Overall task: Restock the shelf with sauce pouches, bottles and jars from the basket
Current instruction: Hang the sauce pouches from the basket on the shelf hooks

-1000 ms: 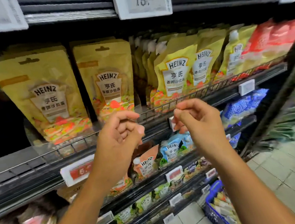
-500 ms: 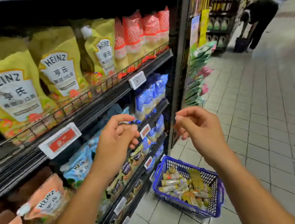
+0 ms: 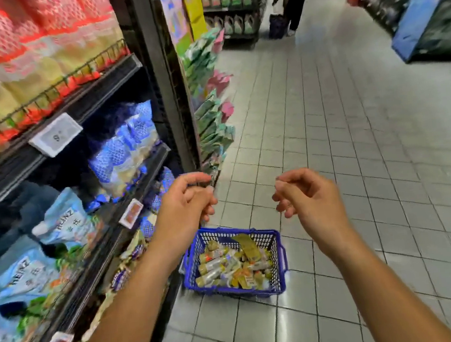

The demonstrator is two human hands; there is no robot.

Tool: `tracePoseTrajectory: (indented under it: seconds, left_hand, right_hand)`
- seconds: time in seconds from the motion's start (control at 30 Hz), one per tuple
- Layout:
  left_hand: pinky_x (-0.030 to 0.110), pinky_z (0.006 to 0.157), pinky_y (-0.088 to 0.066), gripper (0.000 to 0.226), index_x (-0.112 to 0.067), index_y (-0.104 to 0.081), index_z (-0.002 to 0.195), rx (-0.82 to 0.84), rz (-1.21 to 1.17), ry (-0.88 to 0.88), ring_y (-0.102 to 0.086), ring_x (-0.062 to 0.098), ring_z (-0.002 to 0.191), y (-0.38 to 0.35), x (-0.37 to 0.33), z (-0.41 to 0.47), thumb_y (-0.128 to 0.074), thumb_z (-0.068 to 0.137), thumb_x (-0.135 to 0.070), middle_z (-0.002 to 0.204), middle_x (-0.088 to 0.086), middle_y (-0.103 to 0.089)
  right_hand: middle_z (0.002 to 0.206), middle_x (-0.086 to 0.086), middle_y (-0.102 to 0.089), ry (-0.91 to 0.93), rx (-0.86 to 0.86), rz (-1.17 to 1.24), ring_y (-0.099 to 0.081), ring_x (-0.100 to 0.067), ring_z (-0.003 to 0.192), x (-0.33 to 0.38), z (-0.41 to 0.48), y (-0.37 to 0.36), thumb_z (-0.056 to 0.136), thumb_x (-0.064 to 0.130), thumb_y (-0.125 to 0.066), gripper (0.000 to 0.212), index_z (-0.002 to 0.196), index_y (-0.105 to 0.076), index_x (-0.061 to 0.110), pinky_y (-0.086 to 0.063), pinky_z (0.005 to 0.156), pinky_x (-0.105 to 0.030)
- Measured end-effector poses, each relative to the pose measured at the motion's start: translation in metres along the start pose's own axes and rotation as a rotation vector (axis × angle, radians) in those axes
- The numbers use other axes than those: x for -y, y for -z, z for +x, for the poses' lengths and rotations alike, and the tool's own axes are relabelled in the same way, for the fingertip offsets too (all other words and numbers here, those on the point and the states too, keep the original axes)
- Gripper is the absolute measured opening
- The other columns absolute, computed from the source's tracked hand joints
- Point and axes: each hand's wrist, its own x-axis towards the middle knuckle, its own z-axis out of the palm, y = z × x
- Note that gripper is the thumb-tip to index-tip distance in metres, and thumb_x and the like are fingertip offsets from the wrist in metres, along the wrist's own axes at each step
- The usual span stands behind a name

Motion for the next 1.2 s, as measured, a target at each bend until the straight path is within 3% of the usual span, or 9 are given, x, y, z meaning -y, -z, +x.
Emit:
tracePoseTrajectory:
  seconds: [0.23, 0.4, 0.73, 1.0, 1.2]
  left_hand:
    - [0.018, 0.052, -0.047, 0.020, -0.017, -0.058, 0.102, 0.085, 0.008, 0.083, -0.056, 0.007, 0.055, -0.022, 0.043, 0.052, -0.052, 0.097, 0.001, 0.065, -0.004, -0.066]
    - [0.020, 0.055, -0.050, 0.016, -0.024, -0.061, 0.104, 0.140, 0.044, 0.142, -0.061, 0.009, 0.062, -0.015, 0.085, 0.105, -0.057, 0.094, -0.012, 0.071, -0.003, -0.069]
    - [0.027, 0.063, -0.049, 0.016, -0.027, -0.063, 0.107, 0.193, 0.113, 0.411, -0.061, 0.008, 0.068, -0.004, 0.179, 0.216, -0.058, 0.095, -0.018, 0.075, -0.005, -0.070]
    - [0.024, 0.050, -0.047, 0.015, -0.025, -0.063, 0.094, 0.133, 0.264, 0.660, -0.056, 0.011, 0.053, -0.009, 0.293, 0.251, -0.058, 0.095, -0.012, 0.070, 0.002, -0.067]
    - [0.020, 0.044, -0.047, 0.013, -0.028, -0.062, 0.087, 0.113, 0.322, 0.838, -0.059, 0.005, 0.047, -0.020, 0.408, 0.240, -0.061, 0.092, -0.016, 0.057, -0.007, -0.068]
  right_hand:
    - [0.070, -0.003, -0.071, -0.109, -0.087, -0.011, -0.064, -0.009, 0.058, -0.039, 0.030, 0.017, 0.093, 0.010, -0.065, 0.002, 0.093, -0.067, 0.011, -0.050, 0.054, -0.017]
    - [0.070, -0.001, -0.071, -0.186, -0.132, -0.036, -0.064, -0.006, 0.058, -0.071, 0.069, 0.008, 0.094, 0.011, -0.064, 0.003, 0.093, -0.067, 0.011, -0.051, 0.055, -0.017]
    - [0.071, 0.003, -0.072, -0.459, -0.203, -0.091, -0.066, -0.008, 0.061, -0.159, 0.137, -0.015, 0.093, 0.010, -0.062, 0.011, 0.087, -0.069, 0.017, -0.052, 0.053, -0.019]
    - [0.072, 0.002, -0.072, -0.665, -0.209, -0.160, -0.066, -0.007, 0.061, -0.256, 0.169, 0.003, 0.096, 0.016, -0.060, 0.009, 0.092, -0.067, 0.015, -0.056, 0.058, -0.023]
    - [0.080, -0.004, -0.069, -0.811, -0.108, -0.240, -0.065, -0.008, 0.062, -0.364, 0.187, 0.008, 0.099, 0.015, -0.055, 0.014, 0.098, -0.065, 0.006, -0.055, 0.058, -0.023]
